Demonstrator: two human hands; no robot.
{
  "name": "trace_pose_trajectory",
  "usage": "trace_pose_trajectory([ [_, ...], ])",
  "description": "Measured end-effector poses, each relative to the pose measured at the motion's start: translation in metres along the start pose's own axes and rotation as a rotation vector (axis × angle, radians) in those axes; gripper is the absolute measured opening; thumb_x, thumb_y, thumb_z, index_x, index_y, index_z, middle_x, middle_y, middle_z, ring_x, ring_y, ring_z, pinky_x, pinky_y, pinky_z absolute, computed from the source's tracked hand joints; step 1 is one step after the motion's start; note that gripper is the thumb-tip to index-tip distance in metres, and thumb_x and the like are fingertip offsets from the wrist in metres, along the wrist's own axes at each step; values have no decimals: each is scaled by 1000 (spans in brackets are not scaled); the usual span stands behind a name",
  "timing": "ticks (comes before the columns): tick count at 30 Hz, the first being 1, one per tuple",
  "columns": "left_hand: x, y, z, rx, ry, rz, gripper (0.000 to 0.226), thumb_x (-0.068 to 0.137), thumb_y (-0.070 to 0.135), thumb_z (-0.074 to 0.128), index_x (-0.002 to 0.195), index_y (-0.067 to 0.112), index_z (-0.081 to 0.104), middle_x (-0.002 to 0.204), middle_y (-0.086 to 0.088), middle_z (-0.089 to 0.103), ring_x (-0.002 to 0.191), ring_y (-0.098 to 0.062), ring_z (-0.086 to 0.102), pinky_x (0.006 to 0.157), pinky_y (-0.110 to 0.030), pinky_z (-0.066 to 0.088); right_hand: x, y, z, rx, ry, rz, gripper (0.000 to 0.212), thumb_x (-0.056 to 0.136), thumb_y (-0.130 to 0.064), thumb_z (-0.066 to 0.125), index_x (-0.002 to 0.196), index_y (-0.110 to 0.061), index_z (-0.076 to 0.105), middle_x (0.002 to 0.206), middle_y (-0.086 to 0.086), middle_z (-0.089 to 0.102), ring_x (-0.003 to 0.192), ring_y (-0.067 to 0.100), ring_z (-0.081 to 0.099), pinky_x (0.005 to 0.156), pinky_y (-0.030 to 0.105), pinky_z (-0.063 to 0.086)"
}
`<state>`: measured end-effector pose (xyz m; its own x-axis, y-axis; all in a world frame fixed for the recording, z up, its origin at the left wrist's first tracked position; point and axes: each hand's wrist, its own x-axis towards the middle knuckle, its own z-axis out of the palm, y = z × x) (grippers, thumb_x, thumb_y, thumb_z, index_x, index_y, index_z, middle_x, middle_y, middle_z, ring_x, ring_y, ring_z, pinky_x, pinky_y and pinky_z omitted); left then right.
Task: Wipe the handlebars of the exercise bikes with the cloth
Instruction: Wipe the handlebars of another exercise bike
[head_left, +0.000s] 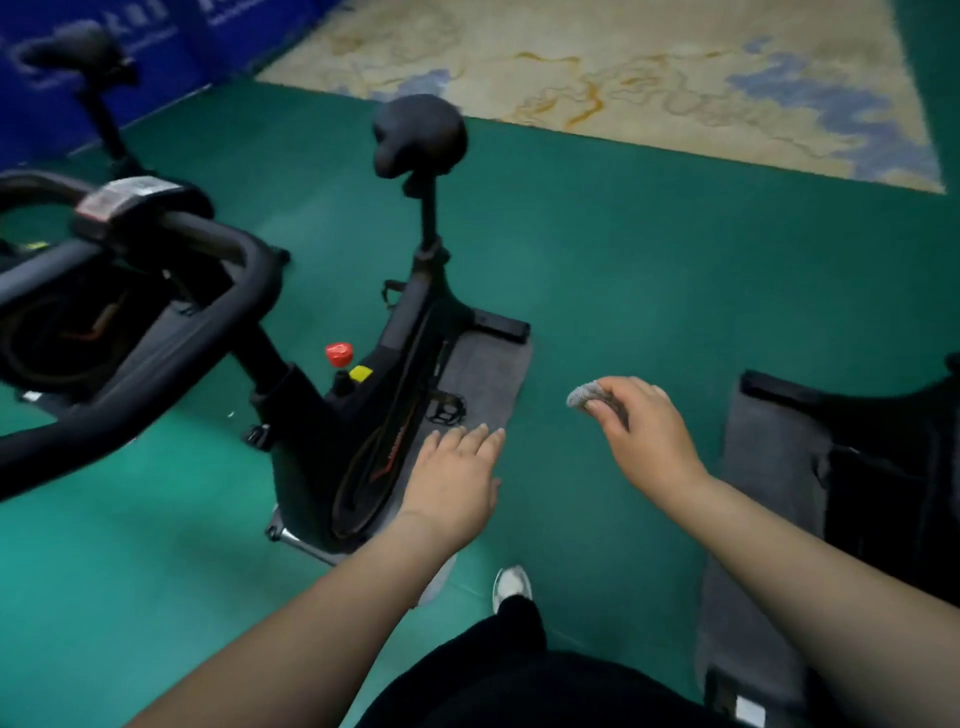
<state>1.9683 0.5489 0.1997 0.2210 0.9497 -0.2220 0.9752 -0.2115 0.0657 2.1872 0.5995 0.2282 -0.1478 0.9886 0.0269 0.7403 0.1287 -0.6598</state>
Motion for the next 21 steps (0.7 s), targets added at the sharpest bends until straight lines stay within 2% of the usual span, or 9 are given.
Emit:
trace_pose_trajectory([
  [5, 30, -34, -4, -25, 43, -157, 60, 97, 41, 39, 150, 23, 20, 156, 2, 27, 138, -20, 29, 114, -39, 22, 77, -16, 16, 16, -93, -122, 10, 94, -26, 57, 99, -31, 64, 94, -12, 58, 94, 17, 47, 77, 23, 32],
  [9, 57, -50, -9, -47, 34, -227, 59, 97, 40, 40, 150, 24, 20, 156, 2, 26, 137, -22, 29, 112, -39, 22, 125, -37, 20, 34, -163, -218, 19, 94, -26, 56, 89, -44, 52, 88, -15, 53, 93, 15, 45, 77, 23, 31],
  [11, 72, -58, -14, -47, 36, -260, 59, 97, 40, 41, 150, 25, 22, 156, 2, 26, 135, -23, 31, 110, -39, 24, 144, -47, 21, 46, -185, -260, 21, 94, -25, 56, 89, -46, 52, 89, -13, 55, 92, 14, 45, 78, 22, 32],
  [13, 85, -67, -21, -71, 48, -301, 59, 97, 40, 41, 150, 25, 22, 156, 2, 27, 134, -23, 31, 107, -38, 26, 164, -55, 23, 48, -205, -288, 15, 94, -25, 56, 92, -40, 57, 89, -13, 56, 94, 15, 47, 78, 23, 32],
  [16, 95, -77, -30, -79, 59, -370, 59, 96, 40, 41, 150, 25, 23, 155, 3, 28, 133, -23, 32, 105, -37, 28, 192, -71, 30, 53, -254, -361, 18, 94, -24, 56, 90, -41, 55, 85, -22, 51, 94, 14, 46, 77, 22, 31],
  [18, 100, -84, -33, -103, 76, -443, 58, 96, 40, 42, 149, 26, 25, 155, 4, 29, 133, -22, 32, 105, -37, 28, 212, -83, 39, 36, -313, -438, 10, 94, -23, 56, 96, -32, 60, 87, -19, 51, 96, 16, 47, 78, 23, 31],
  [21, 105, -95, -39, -145, 118, -589, 56, 96, 42, 42, 148, 27, 28, 153, 6, 32, 132, -21, 35, 105, -37, 31, 243, -106, 53, 43, -397, -567, 13, 94, -24, 56, 105, -22, 63, 93, -15, 53, 97, 15, 46, 79, 20, 29],
])
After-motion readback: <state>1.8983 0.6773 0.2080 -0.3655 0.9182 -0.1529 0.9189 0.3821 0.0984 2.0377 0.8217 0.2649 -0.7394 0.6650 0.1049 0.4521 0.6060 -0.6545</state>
